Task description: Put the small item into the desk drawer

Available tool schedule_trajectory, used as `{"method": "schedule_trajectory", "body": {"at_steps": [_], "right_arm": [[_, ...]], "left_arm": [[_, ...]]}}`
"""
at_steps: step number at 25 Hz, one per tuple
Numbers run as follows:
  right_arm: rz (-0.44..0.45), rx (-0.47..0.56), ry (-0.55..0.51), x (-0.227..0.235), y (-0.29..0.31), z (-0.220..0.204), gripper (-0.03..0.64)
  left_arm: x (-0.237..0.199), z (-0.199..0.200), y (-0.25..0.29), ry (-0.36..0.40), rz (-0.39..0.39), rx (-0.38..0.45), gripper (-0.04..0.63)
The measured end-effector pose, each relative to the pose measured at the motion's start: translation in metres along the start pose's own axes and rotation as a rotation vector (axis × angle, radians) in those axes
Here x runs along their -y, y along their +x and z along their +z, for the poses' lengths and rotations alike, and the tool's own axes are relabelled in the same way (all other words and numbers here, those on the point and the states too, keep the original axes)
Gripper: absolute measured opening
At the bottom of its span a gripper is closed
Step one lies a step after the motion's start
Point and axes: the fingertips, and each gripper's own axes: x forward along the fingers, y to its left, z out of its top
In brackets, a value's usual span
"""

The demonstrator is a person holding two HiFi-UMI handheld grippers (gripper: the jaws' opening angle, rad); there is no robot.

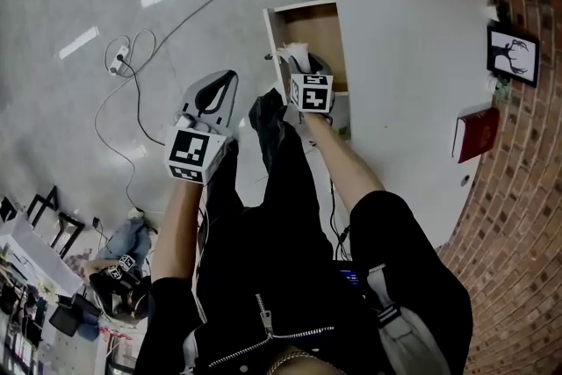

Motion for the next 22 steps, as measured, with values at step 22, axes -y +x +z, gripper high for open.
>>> {"method": "schedule_trajectory", "body": {"at_steps": [22], "right_arm": [[-0.029,-0.186,0.057,0.058,0.116,-0.044,0.181]], "left_arm": [[-0.016,-0.094,0.013,-0.129,0.041,-0.136,0.021]]}}
